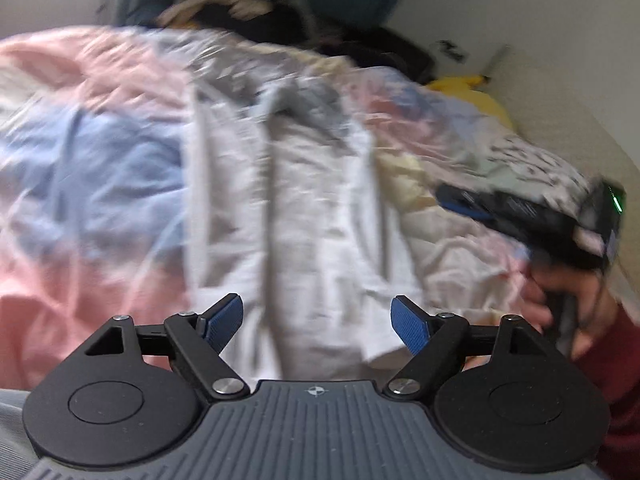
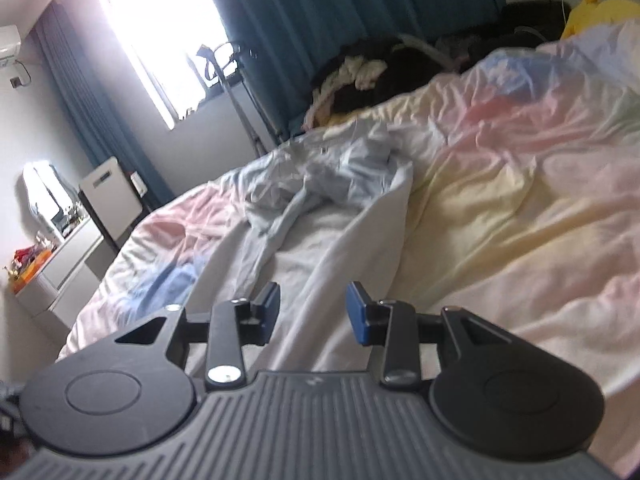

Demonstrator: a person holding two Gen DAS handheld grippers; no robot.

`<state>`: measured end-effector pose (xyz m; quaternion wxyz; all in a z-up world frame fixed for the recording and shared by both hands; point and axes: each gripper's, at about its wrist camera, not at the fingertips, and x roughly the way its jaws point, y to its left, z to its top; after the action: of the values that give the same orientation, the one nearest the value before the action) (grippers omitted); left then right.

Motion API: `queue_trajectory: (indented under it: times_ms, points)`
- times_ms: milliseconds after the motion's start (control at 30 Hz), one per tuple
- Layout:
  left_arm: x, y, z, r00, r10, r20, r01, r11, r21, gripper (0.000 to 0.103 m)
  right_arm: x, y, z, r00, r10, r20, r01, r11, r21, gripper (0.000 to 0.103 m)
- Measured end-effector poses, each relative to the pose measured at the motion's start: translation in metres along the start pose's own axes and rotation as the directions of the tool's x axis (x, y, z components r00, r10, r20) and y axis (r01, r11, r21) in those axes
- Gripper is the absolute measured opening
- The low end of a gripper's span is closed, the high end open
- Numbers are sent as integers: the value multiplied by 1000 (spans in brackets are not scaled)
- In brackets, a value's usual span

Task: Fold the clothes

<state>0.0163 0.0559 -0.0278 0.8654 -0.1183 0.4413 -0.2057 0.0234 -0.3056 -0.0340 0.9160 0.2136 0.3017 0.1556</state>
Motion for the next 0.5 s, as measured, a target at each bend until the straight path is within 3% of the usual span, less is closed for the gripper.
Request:
queue_trajectory:
  times_ms: [67, 133, 233, 433, 500]
  points:
    - [-3, 15, 7, 999, 32, -10, -32, 998, -53, 84, 0, -1, -2, 1000, -7, -24, 7, 1000, 16, 40]
    - [0, 26, 8, 997, 57, -49, -61, 995, -85, 83, 1, -2, -4, 998, -5, -61, 7, 999, 35, 50]
    - [9, 34, 5, 990, 85, -113, -95, 992, -87, 80, 9, -2, -8, 985, -7, -174, 16, 998, 53, 55]
    - [37, 33, -8, 962, 68, -264, -85, 995, -56, 69, 29, 0, -23, 918, 19, -397, 26, 994, 107, 55]
    - [45, 31, -11, 945, -12, -326, -5, 999, -52, 69, 32, 6, -28, 899, -10, -437, 47, 996, 73, 55]
